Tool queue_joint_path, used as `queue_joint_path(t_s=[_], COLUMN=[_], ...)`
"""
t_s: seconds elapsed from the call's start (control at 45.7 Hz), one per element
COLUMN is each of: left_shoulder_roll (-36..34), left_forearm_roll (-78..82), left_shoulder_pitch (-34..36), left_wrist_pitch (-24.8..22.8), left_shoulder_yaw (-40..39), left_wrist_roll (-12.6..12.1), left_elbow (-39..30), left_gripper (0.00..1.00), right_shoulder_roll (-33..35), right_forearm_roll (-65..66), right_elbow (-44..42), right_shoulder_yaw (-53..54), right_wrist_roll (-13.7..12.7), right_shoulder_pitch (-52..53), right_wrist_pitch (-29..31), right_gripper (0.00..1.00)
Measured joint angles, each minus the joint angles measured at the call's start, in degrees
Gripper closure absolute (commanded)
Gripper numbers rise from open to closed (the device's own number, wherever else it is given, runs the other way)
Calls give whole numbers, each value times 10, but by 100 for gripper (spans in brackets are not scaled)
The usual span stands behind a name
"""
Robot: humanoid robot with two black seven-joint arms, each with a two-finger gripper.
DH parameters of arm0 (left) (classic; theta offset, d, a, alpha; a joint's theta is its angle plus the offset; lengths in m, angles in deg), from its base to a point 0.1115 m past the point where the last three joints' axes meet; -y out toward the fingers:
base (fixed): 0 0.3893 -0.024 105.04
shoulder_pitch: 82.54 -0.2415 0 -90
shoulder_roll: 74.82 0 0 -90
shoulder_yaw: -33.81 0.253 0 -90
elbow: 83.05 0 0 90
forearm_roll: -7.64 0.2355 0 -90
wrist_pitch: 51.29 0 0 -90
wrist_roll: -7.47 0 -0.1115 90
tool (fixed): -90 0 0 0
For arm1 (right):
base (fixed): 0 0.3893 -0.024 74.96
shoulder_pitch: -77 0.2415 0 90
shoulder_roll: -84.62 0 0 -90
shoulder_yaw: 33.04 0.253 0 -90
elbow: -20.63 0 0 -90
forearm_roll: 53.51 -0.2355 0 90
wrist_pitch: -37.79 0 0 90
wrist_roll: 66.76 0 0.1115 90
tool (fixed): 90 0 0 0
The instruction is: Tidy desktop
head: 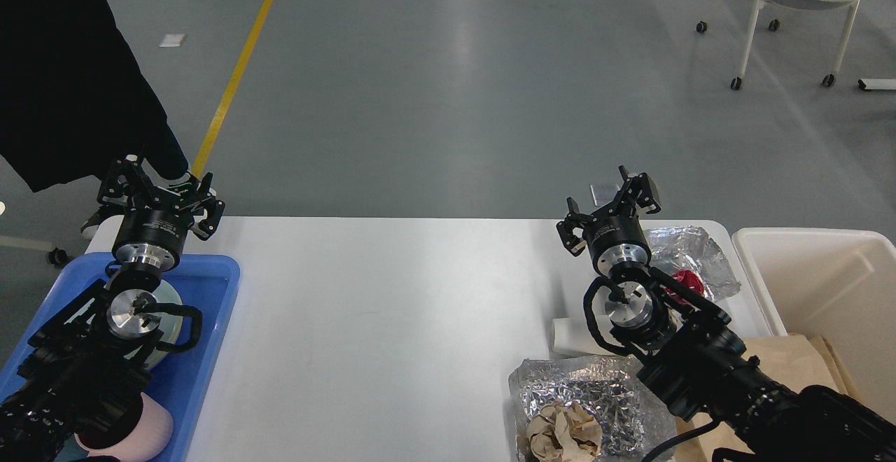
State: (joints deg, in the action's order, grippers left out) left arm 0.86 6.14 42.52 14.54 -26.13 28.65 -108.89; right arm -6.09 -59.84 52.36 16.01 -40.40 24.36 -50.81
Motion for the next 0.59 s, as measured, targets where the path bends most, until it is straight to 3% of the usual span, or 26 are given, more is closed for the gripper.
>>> queue_joint_path(t_s=[0.591], left_shoulder_roll=[0], left_forearm_roll=[0], left_shoulder_pitch=[0], left_wrist_pitch=[0], left_shoulder_yaw=[0], left_wrist_roll=[0], left_elbow=[0], left_gripper=[3], right_shoulder_roll=[0], right_forearm_roll=[0], right_elbow=[0], right_shoulder_yaw=[0], right_wrist_roll=[0], right_shoulder_pitch=[0], right_wrist_pitch=[0], right_gripper=[0])
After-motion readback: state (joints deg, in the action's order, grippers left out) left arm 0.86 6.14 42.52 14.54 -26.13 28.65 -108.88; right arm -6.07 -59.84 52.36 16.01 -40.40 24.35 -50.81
